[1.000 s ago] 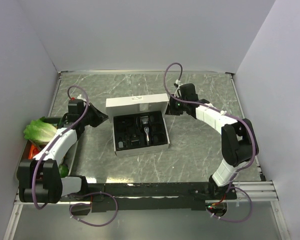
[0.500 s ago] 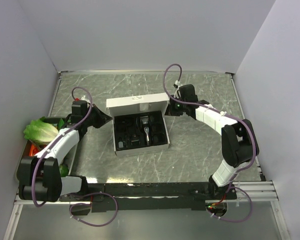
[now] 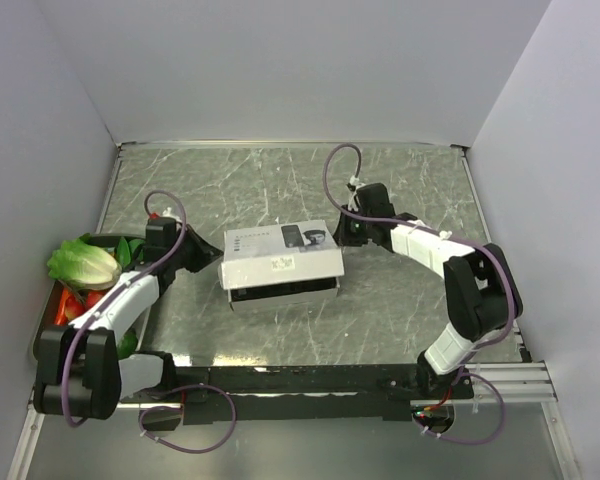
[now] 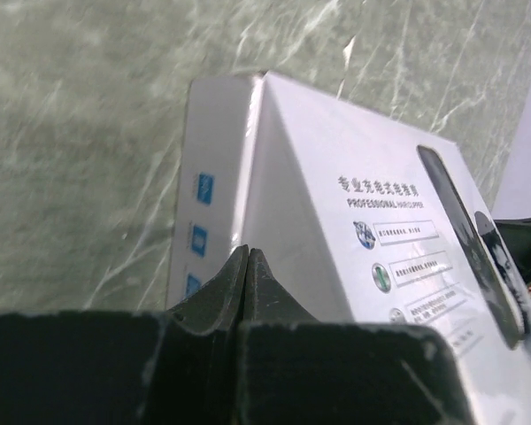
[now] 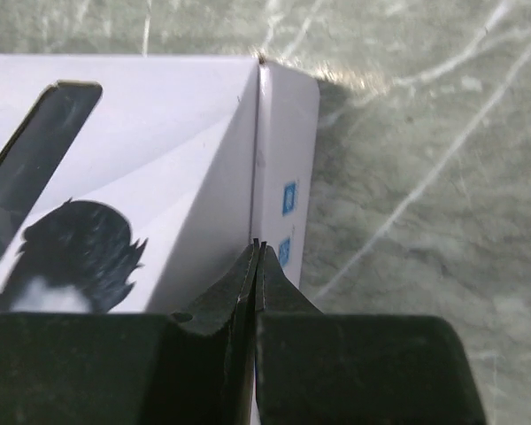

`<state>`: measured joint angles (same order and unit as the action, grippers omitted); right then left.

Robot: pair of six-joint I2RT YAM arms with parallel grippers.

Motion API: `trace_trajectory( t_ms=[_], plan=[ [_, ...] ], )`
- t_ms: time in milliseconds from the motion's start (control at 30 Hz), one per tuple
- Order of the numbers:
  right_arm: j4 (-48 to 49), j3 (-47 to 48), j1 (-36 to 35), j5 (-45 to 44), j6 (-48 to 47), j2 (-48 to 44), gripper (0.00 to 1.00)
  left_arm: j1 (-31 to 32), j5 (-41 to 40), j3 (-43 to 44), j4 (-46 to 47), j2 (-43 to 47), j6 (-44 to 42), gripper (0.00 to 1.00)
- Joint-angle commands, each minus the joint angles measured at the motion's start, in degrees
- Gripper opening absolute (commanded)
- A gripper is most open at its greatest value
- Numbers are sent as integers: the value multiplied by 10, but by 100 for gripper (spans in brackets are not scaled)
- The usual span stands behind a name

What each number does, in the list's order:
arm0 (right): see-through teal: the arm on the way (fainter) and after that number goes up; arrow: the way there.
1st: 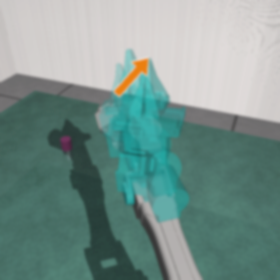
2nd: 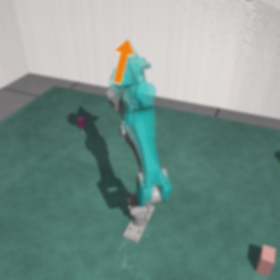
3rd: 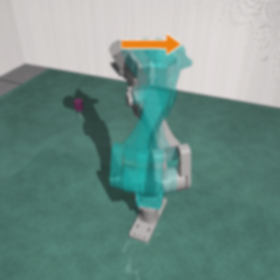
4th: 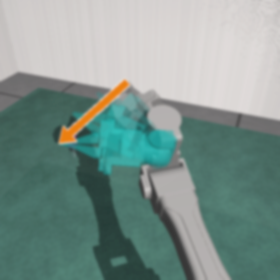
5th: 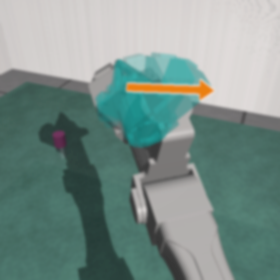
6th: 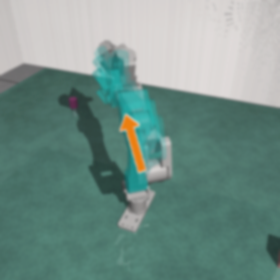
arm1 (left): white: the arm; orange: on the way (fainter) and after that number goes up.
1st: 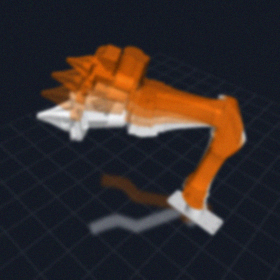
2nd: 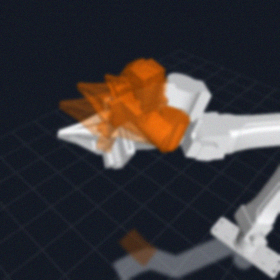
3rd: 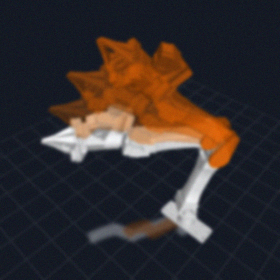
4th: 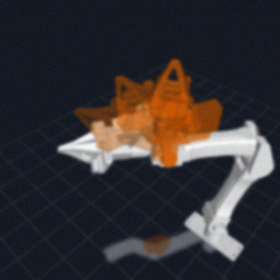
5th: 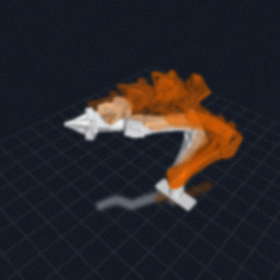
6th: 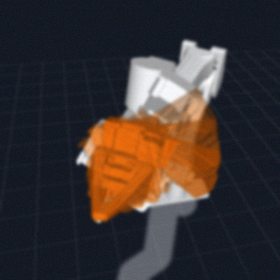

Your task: Sort the hair-cutting tools

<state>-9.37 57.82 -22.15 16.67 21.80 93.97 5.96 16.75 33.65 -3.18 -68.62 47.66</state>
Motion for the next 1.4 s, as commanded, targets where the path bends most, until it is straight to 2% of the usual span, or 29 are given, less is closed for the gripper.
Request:
trace_trajectory(
  t_ms=[0, 233, 333, 467, 633, 833, 1100, 1367],
  plan=[
    [3, -28, -11, -63, -2, -63, 0, 2, -20, -31, -1, 44, -7, 1],
    [-37, -58, -24, -186, -12, -175, 0, 11, -64, -14, -85, 147, -18, 1],
    [-46, -62, -44, -196, -23, -243, 0, 30, -66, 8, -105, 185, -19, 1],
    [-74, -56, -69, -172, -31, -266, 0, 60, -55, 11, -104, 203, -1, 1],
    [-65, -89, -103, -152, -28, -265, 0, 120, -71, -19, -76, 200, 21, 1],
    [-22, -138, -129, -144, -12, -231, 0, 157, -95, -67, -52, 185, 37, 1],
    [26, -206, -148, -140, 10, -177, 0, 162, -119, -147, -15, 162, 42, 1],
    [3, -193, -162, -166, 22, -162, 0, 168, -106, -175, 47, 128, 53, 1]
  ],
)
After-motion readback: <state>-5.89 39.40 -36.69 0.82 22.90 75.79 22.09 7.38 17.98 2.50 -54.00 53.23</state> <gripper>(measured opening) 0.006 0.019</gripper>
